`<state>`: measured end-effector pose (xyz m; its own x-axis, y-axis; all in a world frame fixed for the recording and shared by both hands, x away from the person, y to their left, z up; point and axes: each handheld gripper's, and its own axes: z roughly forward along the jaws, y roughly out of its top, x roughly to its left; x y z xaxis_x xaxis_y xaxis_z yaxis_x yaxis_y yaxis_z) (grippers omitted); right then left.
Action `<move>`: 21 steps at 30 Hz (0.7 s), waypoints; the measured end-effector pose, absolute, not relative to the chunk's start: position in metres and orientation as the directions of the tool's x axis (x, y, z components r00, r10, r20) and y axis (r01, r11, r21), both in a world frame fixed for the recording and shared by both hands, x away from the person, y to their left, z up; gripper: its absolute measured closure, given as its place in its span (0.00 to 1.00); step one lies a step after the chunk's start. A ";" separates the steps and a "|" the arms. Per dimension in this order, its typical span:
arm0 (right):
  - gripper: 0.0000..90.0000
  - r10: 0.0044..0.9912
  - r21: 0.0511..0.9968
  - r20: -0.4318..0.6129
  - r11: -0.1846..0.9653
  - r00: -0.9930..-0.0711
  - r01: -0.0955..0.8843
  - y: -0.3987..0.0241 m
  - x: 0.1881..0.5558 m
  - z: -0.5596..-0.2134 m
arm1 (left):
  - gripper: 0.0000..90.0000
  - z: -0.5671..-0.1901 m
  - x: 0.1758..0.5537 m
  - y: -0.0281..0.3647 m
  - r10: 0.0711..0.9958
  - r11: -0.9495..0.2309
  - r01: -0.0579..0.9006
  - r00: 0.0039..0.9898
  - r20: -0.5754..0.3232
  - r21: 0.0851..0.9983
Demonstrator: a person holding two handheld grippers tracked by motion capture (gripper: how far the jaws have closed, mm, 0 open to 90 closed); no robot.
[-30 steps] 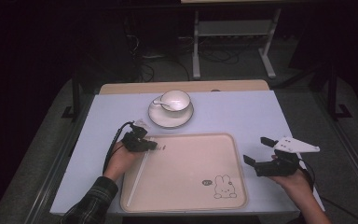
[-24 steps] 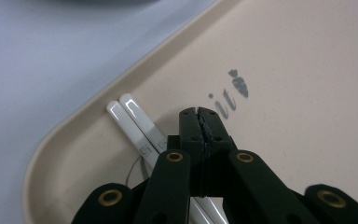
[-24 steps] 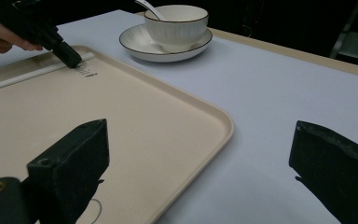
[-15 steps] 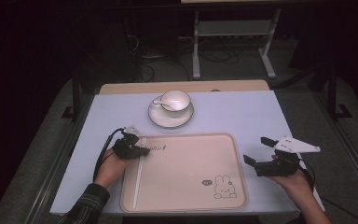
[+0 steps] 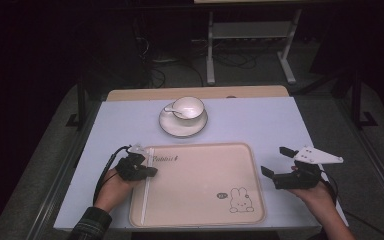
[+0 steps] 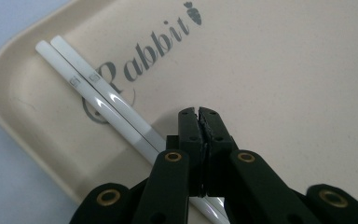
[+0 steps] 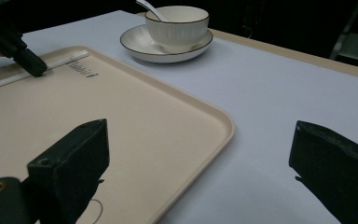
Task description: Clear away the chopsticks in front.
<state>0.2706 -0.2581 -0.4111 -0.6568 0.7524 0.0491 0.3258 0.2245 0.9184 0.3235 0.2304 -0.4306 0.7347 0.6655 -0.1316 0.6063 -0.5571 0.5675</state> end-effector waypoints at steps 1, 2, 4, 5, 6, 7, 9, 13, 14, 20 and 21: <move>0.05 0.753 0.918 0.049 0.224 -0.656 0.326 -0.258 0.271 -0.411 | 0.98 -0.430 0.322 0.231 0.667 -0.560 0.605 0.734 -0.125 0.566; 0.05 0.754 0.918 0.050 0.224 -0.655 0.327 -0.258 0.271 -0.411 | 0.98 -0.430 0.321 0.233 0.671 -0.559 0.607 0.732 -0.122 0.565; 0.05 0.753 0.918 0.049 0.224 -0.656 0.326 -0.258 0.271 -0.411 | 0.98 -0.429 0.319 0.236 0.676 -0.554 0.610 0.727 -0.121 0.566; 0.05 0.753 0.918 0.049 0.224 -0.656 0.326 -0.258 0.271 -0.411 | 0.98 -0.429 0.319 0.237 0.681 -0.549 0.616 0.722 -0.125 0.565; 0.05 0.753 0.918 0.049 0.225 -0.657 0.326 -0.258 0.271 -0.411 | 0.98 -0.430 0.318 0.239 0.682 -0.547 0.617 0.720 -0.125 0.566; 0.05 0.753 0.918 0.050 0.224 -0.657 0.326 -0.258 0.271 -0.411 | 0.98 -0.430 0.318 0.240 0.684 -0.547 0.619 0.719 -0.125 0.564; 0.05 0.752 0.918 0.049 0.224 -0.657 0.326 -0.258 0.271 -0.411 | 0.97 -0.430 0.319 0.240 0.686 -0.546 0.621 0.717 -0.124 0.562; 0.05 0.754 0.918 0.050 0.224 -0.655 0.327 -0.259 0.271 -0.412 | 0.97 -0.429 0.320 0.239 0.684 -0.548 0.619 0.719 -0.124 0.562; 0.05 0.756 0.918 0.054 0.219 -0.653 0.330 -0.260 0.271 -0.412 | 0.97 -0.428 0.321 0.239 0.683 -0.546 0.618 0.720 -0.127 0.567; 0.05 0.754 0.918 0.053 0.221 -0.655 0.328 -0.261 0.271 -0.413 | 0.83 -0.420 0.321 0.237 0.675 -0.525 0.580 0.730 -0.111 0.623; 0.05 0.753 0.918 0.054 0.221 -0.656 0.329 -0.261 0.271 -0.414 | 0.79 -0.418 0.321 0.238 0.676 -0.513 0.578 0.728 -0.116 0.635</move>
<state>0.2709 -0.2609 -0.4136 -0.6560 0.7529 0.0538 0.3293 0.2213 0.9179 0.3207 0.2378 -0.4179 0.7279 0.6758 -0.1161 0.5776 -0.5130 0.6351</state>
